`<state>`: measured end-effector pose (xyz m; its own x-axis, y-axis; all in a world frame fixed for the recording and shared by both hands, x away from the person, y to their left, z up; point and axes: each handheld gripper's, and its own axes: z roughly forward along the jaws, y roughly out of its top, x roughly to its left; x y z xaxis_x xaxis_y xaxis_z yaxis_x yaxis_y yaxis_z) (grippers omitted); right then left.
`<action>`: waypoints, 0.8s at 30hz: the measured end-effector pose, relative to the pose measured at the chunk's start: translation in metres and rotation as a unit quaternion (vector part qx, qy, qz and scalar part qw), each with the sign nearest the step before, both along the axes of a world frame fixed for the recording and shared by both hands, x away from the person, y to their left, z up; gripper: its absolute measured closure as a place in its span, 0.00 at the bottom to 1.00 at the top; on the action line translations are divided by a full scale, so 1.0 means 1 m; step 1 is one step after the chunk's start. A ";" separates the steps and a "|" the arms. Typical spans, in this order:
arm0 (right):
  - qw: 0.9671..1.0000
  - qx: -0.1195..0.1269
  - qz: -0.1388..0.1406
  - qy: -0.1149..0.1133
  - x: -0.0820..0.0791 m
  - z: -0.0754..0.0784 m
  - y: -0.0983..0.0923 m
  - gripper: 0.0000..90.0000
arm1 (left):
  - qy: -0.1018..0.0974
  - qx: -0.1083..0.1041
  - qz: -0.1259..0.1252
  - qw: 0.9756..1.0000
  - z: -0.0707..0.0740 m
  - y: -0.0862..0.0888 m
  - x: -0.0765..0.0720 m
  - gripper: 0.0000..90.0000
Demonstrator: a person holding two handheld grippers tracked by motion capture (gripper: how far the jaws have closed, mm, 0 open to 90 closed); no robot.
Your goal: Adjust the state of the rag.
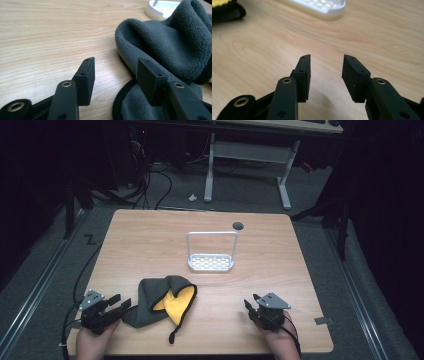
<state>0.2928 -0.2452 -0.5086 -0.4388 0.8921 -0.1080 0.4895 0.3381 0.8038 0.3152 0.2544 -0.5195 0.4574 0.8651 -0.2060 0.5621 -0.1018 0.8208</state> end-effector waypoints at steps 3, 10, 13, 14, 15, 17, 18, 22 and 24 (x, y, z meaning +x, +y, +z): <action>1.000 -0.011 0.005 0.004 0.002 -0.003 0.002 0.66 | -0.004 0.017 -0.006 1.000 -0.001 -0.002 0.000 0.52; 1.000 -0.006 0.008 -0.007 -0.003 0.003 0.006 0.60 | -0.005 0.013 -0.009 1.000 -0.001 -0.002 -0.002 0.50; 1.000 -0.003 0.007 -0.009 -0.002 0.003 0.006 0.59 | -0.013 0.020 -0.012 1.000 0.002 -0.003 -0.005 0.49; 1.000 -0.005 0.009 -0.010 -0.002 0.003 0.006 0.58 | -0.016 0.019 -0.012 1.000 0.003 -0.004 -0.006 0.49; 1.000 -0.005 0.014 -0.006 -0.001 0.003 0.005 0.57 | -0.017 0.017 -0.014 1.000 0.004 -0.004 -0.007 0.49; 1.000 0.000 0.015 -0.003 -0.001 0.002 0.005 0.56 | -0.021 0.014 -0.020 0.999 0.006 -0.007 -0.008 0.48; 1.000 0.003 0.016 -0.001 0.000 0.002 0.005 0.56 | -0.021 0.013 -0.026 0.999 0.007 -0.009 -0.009 0.47; 0.999 0.001 0.032 -0.006 -0.004 0.002 0.009 0.54 | -0.034 0.016 -0.047 0.998 0.014 -0.024 -0.014 0.45; 0.999 -0.001 0.036 -0.008 -0.004 0.001 0.010 0.54 | -0.036 0.016 -0.051 0.998 0.015 -0.027 -0.015 0.44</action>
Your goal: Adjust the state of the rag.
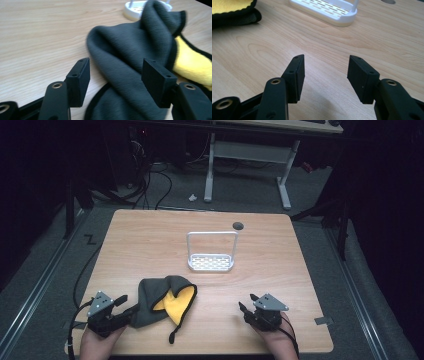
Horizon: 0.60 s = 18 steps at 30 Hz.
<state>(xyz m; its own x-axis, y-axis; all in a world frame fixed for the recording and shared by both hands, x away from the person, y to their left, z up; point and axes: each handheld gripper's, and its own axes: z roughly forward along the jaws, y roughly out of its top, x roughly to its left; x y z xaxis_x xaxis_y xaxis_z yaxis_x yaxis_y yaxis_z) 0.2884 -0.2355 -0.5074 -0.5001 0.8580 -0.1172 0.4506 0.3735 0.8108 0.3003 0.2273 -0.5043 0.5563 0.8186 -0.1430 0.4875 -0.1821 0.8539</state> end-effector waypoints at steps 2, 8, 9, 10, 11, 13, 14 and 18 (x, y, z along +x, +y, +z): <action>1.000 -0.001 0.002 0.002 -0.001 0.000 0.002 0.55 | 0.000 0.001 -0.007 1.000 0.001 -0.006 -0.001 0.44; 0.999 0.024 0.036 0.008 -0.003 0.001 0.008 0.53 | 0.000 -0.004 -0.033 0.999 0.005 -0.022 -0.005 0.40; 0.999 0.030 0.037 0.017 -0.002 0.001 0.010 0.52 | 0.002 -0.004 -0.038 0.999 0.005 -0.026 -0.005 0.38; 0.999 0.031 0.041 0.019 -0.002 0.001 0.011 0.51 | 0.004 -0.004 -0.043 0.999 0.005 -0.029 -0.005 0.37; 0.998 0.028 0.043 0.020 -0.002 0.001 0.013 0.50 | 0.007 -0.001 -0.048 0.999 0.005 -0.033 -0.005 0.37; 0.998 0.023 0.050 0.016 -0.001 0.001 0.016 0.48 | 0.007 0.008 -0.048 0.999 0.004 -0.040 -0.004 0.37; 0.998 0.023 0.052 0.015 -0.002 0.002 0.017 0.48 | 0.009 0.012 -0.045 0.999 0.003 -0.044 -0.003 0.38; 0.998 0.017 0.057 0.014 -0.003 0.001 0.021 0.46 | 0.020 0.034 -0.028 0.999 -0.001 -0.055 0.001 0.46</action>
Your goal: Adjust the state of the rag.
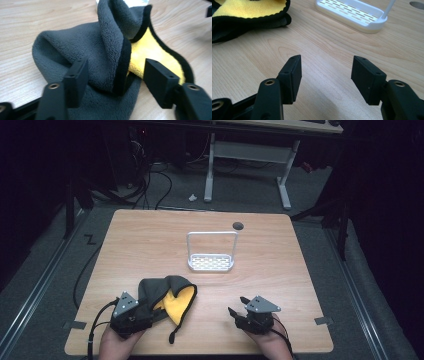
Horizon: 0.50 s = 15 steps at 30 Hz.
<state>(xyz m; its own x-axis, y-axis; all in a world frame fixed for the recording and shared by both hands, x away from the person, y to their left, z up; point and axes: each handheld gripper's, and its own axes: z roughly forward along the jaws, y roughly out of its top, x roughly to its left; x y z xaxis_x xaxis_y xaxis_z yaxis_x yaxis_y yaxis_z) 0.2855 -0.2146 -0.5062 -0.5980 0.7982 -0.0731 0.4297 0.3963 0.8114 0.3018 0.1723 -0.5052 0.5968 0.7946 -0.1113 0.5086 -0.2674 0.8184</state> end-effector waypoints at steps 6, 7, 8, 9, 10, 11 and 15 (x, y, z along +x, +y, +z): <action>1.000 -0.003 0.015 0.001 -0.002 -0.001 0.010 0.44 | -0.005 0.013 0.001 1.000 -0.002 -0.015 -0.003 0.87; 1.000 -0.003 0.015 0.001 -0.002 -0.001 0.010 0.44 | -0.009 0.018 -0.002 1.000 -0.001 -0.018 -0.005 0.87; 1.000 0.001 0.022 0.001 -0.003 0.000 0.015 0.44 | -0.012 0.020 -0.009 1.000 0.001 -0.023 -0.007 0.90; 1.000 0.001 0.022 0.001 -0.003 0.000 0.015 0.44 | -0.015 0.021 -0.016 1.000 0.002 -0.027 -0.009 0.90; 1.000 0.000 0.027 0.000 -0.005 0.000 0.019 0.43 | -0.018 0.015 -0.020 1.000 0.003 -0.031 -0.011 0.91; 0.999 -0.007 0.039 -0.009 -0.008 0.000 0.027 0.41 | -0.019 0.010 -0.027 0.999 0.004 -0.036 -0.013 0.91; 0.998 0.002 0.058 -0.003 -0.012 0.000 0.042 0.41 | -0.018 0.005 -0.048 0.999 -0.001 -0.052 -0.021 0.91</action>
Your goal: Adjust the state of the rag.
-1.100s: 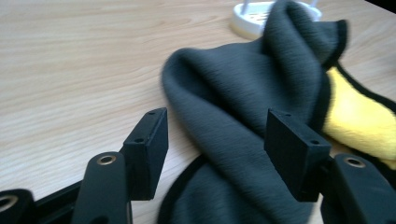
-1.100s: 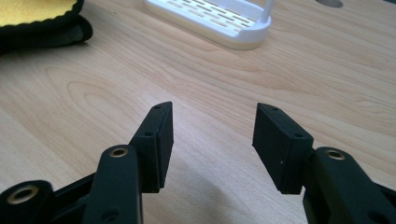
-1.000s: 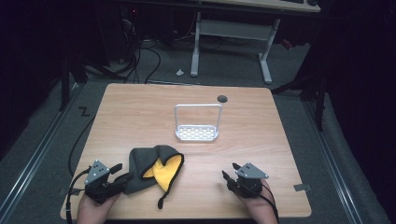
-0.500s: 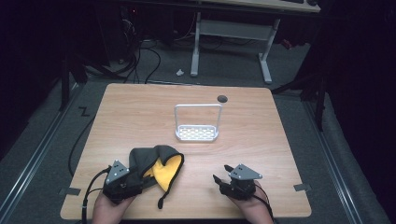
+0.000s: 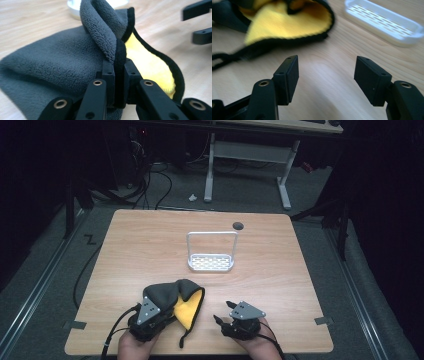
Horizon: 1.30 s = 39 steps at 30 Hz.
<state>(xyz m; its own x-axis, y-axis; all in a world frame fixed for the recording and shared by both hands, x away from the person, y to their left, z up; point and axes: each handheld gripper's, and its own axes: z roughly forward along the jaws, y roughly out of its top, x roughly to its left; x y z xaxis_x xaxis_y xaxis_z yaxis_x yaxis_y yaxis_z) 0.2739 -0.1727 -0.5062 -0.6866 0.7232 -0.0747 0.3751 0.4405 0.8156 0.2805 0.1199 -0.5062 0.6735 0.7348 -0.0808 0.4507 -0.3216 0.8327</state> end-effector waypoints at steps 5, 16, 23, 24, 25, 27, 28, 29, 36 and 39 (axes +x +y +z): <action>0.999 0.003 0.040 0.013 -0.007 -0.002 0.030 0.41 | 0.008 -0.013 -0.011 1.000 -0.004 -0.004 -0.003 0.90; 0.996 -0.016 0.088 0.028 -0.011 -0.010 0.069 0.40 | 0.013 -0.018 -0.017 1.000 -0.009 -0.005 -0.004 0.88; 0.994 -0.011 0.102 0.035 -0.013 -0.011 0.075 0.39 | 0.015 -0.017 -0.019 1.000 -0.011 -0.005 -0.004 0.87; 0.994 -0.014 0.103 0.034 -0.013 -0.011 0.076 0.39 | 0.015 -0.018 -0.018 1.000 -0.011 -0.006 -0.004 0.87; 0.994 -0.016 0.103 0.032 -0.014 -0.011 0.077 0.39 | 0.016 -0.019 -0.018 1.000 -0.012 -0.006 -0.004 0.87; 0.994 -0.027 0.100 0.031 -0.013 -0.014 0.079 0.39 | 0.016 -0.019 -0.018 1.000 -0.012 -0.006 -0.003 0.87; 0.994 -0.027 0.100 0.031 -0.013 -0.014 0.079 0.39 | 0.016 -0.020 -0.018 1.000 -0.012 -0.006 -0.004 0.87; 0.994 -0.029 0.097 0.034 -0.013 -0.014 0.079 0.39 | 0.016 -0.020 -0.018 1.000 -0.012 -0.006 -0.004 0.87; 0.995 -0.055 0.082 0.031 -0.011 -0.019 0.078 0.71 | 0.012 -0.025 -0.022 0.999 -0.007 -0.005 -0.006 0.88; 0.996 -0.069 0.061 0.022 -0.009 -0.018 0.072 0.89 | 0.003 -0.028 -0.019 0.999 -0.001 0.000 -0.007 0.90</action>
